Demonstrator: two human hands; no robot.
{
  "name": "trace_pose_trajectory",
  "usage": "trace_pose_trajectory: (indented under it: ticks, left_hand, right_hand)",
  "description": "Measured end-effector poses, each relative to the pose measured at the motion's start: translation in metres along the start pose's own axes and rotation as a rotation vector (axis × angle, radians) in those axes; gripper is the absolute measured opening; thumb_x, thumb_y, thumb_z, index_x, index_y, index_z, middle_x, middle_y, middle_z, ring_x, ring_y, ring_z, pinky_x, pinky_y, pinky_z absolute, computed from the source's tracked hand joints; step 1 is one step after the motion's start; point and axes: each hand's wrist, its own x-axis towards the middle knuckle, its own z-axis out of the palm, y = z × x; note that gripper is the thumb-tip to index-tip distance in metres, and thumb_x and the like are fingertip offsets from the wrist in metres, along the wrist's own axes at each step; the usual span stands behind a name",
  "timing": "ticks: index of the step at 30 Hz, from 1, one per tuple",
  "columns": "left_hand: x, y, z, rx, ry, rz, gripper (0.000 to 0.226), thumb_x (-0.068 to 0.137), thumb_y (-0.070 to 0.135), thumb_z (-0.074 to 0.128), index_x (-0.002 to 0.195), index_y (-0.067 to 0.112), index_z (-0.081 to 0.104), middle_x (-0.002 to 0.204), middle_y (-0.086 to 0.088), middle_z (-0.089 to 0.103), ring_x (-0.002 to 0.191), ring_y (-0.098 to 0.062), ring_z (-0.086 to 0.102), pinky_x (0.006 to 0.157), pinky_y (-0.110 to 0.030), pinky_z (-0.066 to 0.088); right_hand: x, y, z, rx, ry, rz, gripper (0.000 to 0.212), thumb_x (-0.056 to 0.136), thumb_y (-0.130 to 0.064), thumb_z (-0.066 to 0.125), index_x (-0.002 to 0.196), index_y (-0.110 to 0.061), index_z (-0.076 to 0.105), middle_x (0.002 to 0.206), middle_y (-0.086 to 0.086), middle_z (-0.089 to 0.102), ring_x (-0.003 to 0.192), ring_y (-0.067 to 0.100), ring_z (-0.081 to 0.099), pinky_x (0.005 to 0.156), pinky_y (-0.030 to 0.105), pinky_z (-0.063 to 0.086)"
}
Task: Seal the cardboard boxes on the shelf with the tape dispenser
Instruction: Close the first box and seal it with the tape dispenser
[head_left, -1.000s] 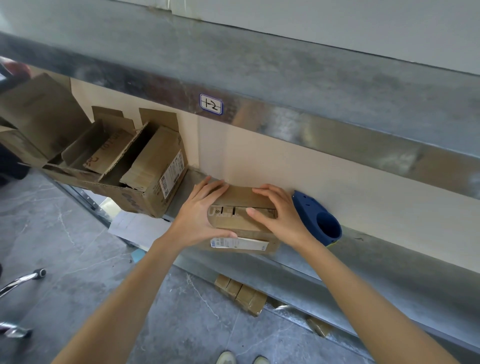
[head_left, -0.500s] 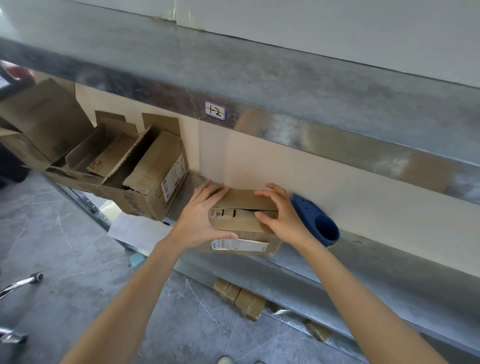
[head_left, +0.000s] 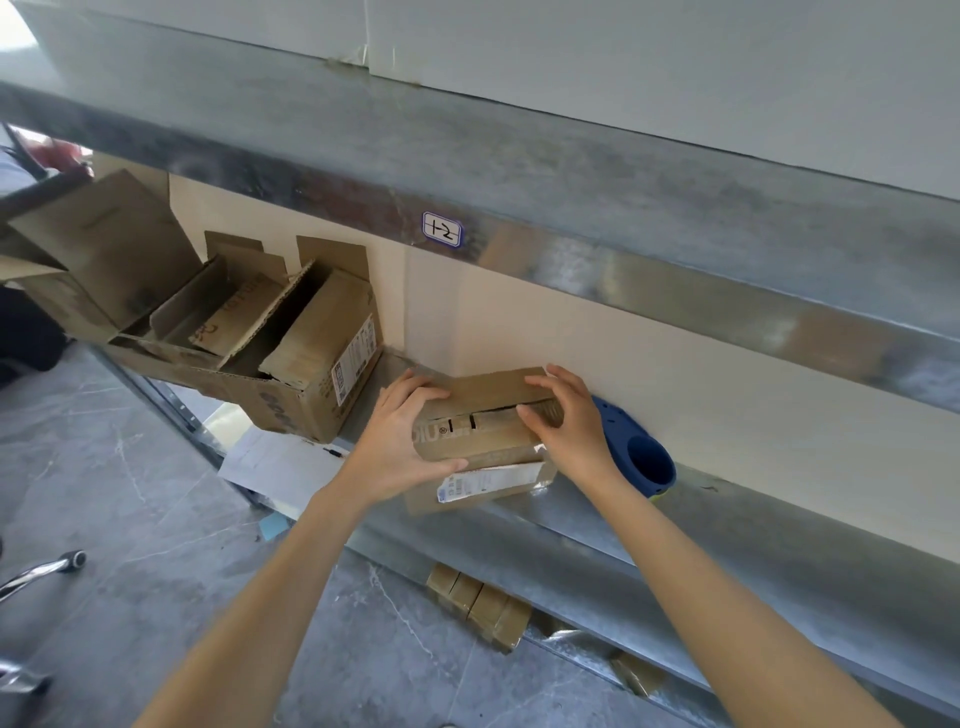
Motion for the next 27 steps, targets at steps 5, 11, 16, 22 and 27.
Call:
trace_pose_trajectory:
  ticks: [5,11,16,22,27]
  left_hand:
    - [-0.015,0.007,0.004,0.047,0.127,-0.033,0.089,0.062,0.077,0.066,0.136,0.03,0.05,0.145,0.013,0.034,0.14,-0.002,0.019,0.116,-0.031,0.023]
    - [-0.028,0.016,-0.002,0.125,0.125,-0.178,0.1,0.06,0.088,0.058,0.143,0.034,0.047,0.147,0.016,0.036,0.135,-0.011,0.021,0.113,-0.038,0.033]
    - [-0.043,0.022,0.002,0.084,0.108,-0.212,0.106,0.061,0.088,0.059,0.149,0.033,0.039,0.153,0.015,0.03,0.131,-0.015,0.023,0.111,-0.041,0.037]
    - [-0.057,0.033,0.017,-0.058,-0.012,-0.229,0.113,0.063,0.07,0.079,0.155,0.038,0.022,0.161,0.02,0.004,0.147,-0.017,0.01,0.12,-0.046,0.024]
    - [-0.06,0.036,0.034,-0.15,0.017,-0.132,0.096,0.076,0.037,0.085,0.154,0.031,0.029,0.162,0.014,0.003,0.138,0.007,0.024,0.111,-0.013,0.027]
  right_hand:
    - [-0.004,-0.005,0.004,-0.049,0.023,-0.015,0.039,0.094,-0.035,0.064,0.132,-0.027,0.058,0.145,-0.007,0.04,0.134,0.008,0.037,0.106,0.027,0.036]
    - [-0.021,-0.008,0.012,-0.148,0.052,0.003,0.05,0.094,-0.046,0.06,0.14,-0.028,0.05,0.152,-0.003,0.032,0.141,0.014,0.029,0.099,0.023,0.031]
    - [-0.027,-0.017,0.024,-0.044,-0.023,0.026,0.057,0.094,-0.048,0.058,0.145,-0.024,0.046,0.152,0.001,0.036,0.14,0.016,0.034,0.108,0.025,0.029]
    - [-0.031,-0.025,0.026,0.083,-0.199,0.024,0.067,0.093,-0.045,0.061,0.152,-0.026,0.034,0.154,-0.005,0.038,0.136,0.009,0.038,0.106,0.023,0.03]
    - [-0.032,-0.017,0.005,0.073,-0.237,0.007,0.076,0.084,-0.051,0.069,0.15,-0.033,0.035,0.155,-0.009,0.034,0.136,0.003,0.032,0.106,0.024,0.029]
